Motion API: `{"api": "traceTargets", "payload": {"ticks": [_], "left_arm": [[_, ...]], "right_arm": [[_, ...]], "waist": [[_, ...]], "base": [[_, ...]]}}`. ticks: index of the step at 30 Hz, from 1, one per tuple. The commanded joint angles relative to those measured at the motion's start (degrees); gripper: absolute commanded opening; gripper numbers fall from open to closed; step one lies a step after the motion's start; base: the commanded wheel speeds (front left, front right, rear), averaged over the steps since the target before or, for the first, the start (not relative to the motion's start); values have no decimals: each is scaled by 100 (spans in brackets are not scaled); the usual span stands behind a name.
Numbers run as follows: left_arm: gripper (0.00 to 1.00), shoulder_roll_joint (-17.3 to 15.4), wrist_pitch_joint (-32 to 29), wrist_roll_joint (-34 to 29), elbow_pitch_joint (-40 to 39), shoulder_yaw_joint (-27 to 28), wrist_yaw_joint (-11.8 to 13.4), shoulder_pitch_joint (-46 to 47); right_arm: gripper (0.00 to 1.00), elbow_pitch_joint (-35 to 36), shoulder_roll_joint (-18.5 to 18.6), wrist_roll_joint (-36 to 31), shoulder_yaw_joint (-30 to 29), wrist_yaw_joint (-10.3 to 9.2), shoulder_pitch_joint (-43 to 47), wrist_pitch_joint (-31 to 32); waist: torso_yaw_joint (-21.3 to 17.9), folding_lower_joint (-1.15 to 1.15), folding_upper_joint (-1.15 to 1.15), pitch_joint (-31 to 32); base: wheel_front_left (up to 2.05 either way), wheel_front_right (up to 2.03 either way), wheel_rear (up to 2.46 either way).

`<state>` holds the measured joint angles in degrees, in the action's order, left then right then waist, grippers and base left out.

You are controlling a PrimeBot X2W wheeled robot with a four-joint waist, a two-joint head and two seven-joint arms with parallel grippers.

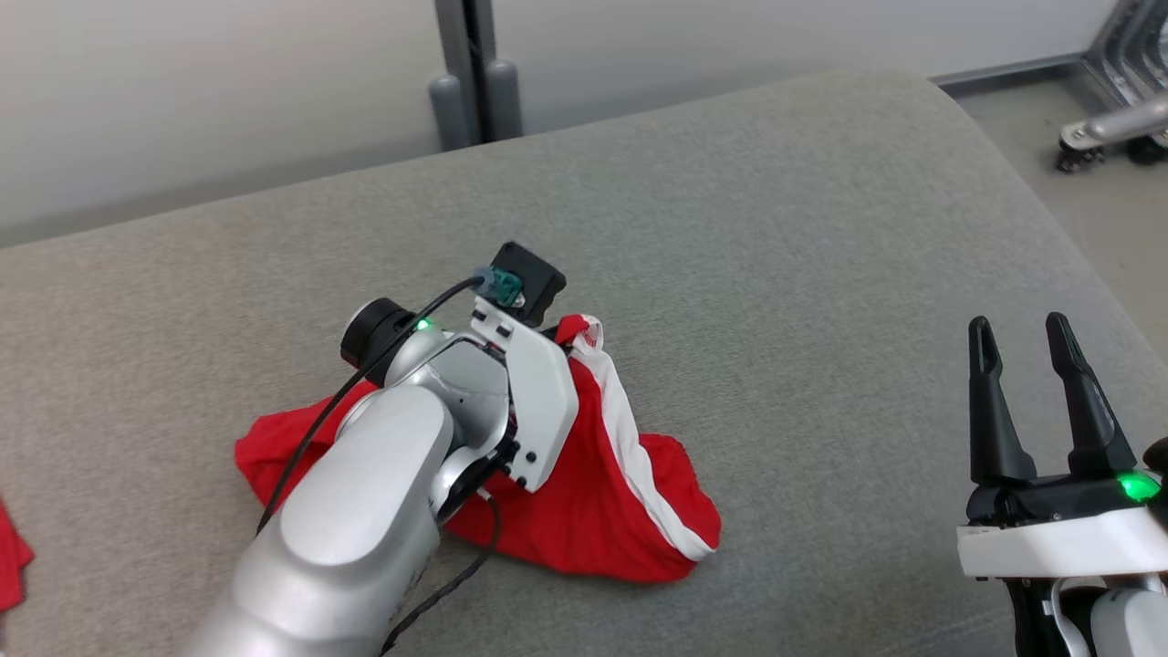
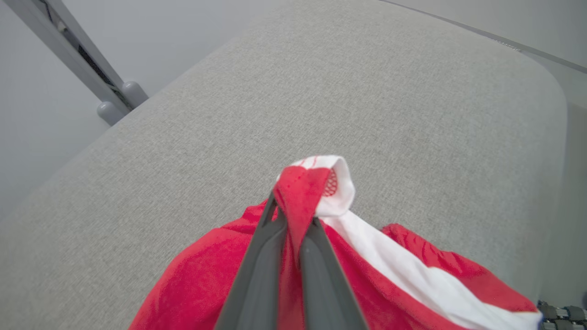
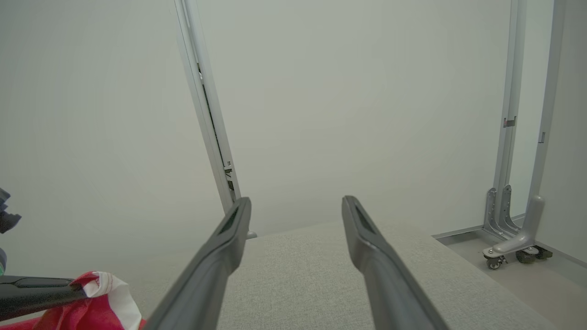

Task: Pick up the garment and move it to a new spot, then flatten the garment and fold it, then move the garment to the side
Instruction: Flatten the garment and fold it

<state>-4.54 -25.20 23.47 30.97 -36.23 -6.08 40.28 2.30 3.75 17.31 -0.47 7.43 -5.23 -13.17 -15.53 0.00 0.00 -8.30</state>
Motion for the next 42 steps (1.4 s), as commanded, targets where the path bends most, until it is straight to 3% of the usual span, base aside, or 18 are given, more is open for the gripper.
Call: {"api": "traceTargets", "payload": {"ticks": [1,7,14,22,24,26,27,28,36,42], "left_arm": [[0,-140,-49,123,-263,28,-36,-235],[0,-722,-229,335,-1390,124,54,-1094],[0,-1528,-655,572,-2509,88,33,-2124],[0,-2137,-859,468,-2930,10,200,-2877],[24,-2254,-889,385,-2916,-51,249,-3040],[30,-2311,-884,381,-2907,-48,317,-3171],[47,-2353,-887,366,-2895,-37,368,-3223],[100,-2386,-833,299,-2906,-29,419,-3245],[100,-2316,-552,415,-3063,206,783,-3493],[100,-2494,-341,462,-3305,617,1102,-3456]], "right_arm": [[100,47,39,-25,-27,11,100,53],[100,162,60,-68,-36,11,213,192],[100,265,138,-80,-62,11,295,331],[100,333,174,-73,-84,11,412,414],[100,350,186,-72,-81,11,438,441],[100,382,217,-113,-103,11,441,471],[100,394,238,-157,-112,11,452,480],[100,403,240,-164,-116,11,464,495],[100,446,205,-176,-161,11,557,530],[100,470,216,-127,-195,11,520,550]], "waist": [[473,0,0,331],[807,0,0,519],[913,0,0,680],[871,0,0,792],[849,0,0,811],[837,0,0,818],[837,0,0,820],[838,0,0,817],[940,0,0,807],[966,0,0,803]], "base": [[0,0,0],[0,0,0],[0,0,0],[0,0,0],[0,0,0],[0,0,0],[0,0,0],[0,0,0],[0,0,0],[0,0,0]]}}
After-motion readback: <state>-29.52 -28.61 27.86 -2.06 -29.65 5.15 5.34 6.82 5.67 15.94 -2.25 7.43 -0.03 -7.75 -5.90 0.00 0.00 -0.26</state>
